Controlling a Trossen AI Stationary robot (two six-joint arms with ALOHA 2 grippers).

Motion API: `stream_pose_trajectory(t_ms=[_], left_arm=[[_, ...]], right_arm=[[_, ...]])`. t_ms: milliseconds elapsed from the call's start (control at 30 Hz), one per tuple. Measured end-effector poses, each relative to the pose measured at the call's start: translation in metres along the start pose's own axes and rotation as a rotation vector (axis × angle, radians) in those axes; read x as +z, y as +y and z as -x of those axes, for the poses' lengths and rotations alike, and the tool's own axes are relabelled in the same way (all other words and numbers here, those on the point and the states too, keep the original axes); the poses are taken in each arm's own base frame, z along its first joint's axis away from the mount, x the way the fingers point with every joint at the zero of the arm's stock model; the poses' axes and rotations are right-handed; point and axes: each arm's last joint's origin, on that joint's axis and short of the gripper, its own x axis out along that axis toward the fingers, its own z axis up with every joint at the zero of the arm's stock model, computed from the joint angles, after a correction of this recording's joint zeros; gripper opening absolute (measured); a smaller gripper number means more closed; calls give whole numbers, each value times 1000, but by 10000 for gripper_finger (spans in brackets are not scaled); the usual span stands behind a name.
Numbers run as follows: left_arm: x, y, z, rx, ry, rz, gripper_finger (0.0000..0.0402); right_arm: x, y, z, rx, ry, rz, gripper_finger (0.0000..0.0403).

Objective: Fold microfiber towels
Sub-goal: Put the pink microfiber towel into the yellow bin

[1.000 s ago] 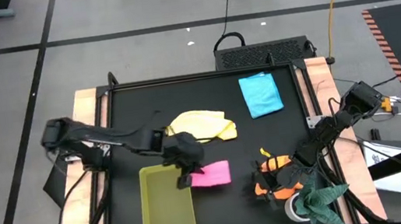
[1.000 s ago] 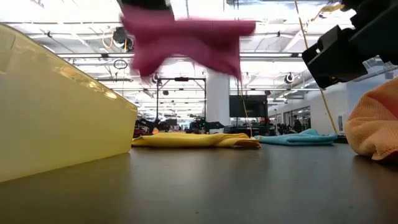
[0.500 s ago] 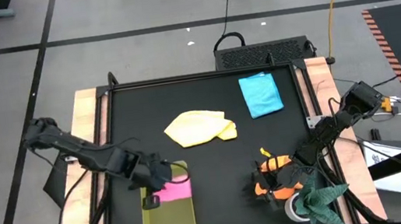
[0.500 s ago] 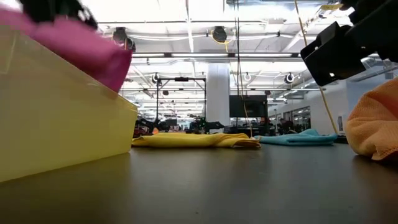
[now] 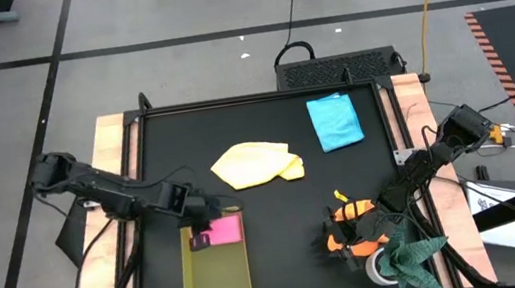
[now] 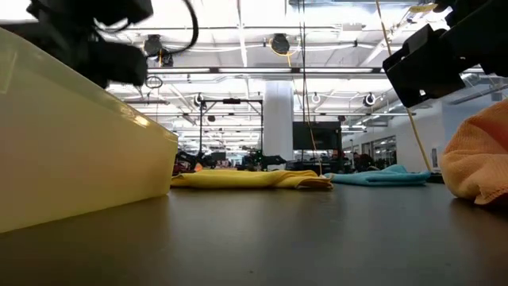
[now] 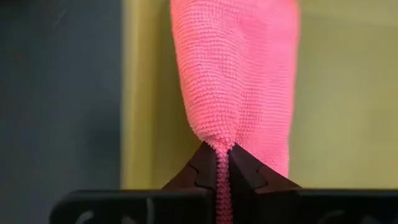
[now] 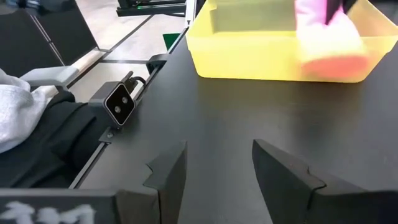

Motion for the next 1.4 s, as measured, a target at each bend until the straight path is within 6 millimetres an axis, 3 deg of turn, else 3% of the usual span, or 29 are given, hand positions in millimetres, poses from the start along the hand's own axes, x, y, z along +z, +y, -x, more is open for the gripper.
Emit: stream_pose_trajectory(t_ms=[167,400,567,767,900,1100,1300,1400], left_arm=[[-7,16,-8,39,18,88,26],[-8,17,-9,-1,40,100,140],[-6,15,3,10,117,121,210],[4,8,23,62,138,97,228],[8,-1,30,53,124,68,209],[1,-18,25,-35,146,5,124],[-11,-15,9,-40,158,-12,19],[-14,-9,5,42,141,-6,9]], right_arm=[[0,0,0,0,0,0,173],[0,0,0,0,0,0,173],[0,0,0,-1,0,1,173],[0,0,0,0,0,3,173],[0,0,0,0,0,3,173],[0,0,0,0,0,3,173],[0,0,0,0,0,3,173],[0,0,0,0,0,3,173]])
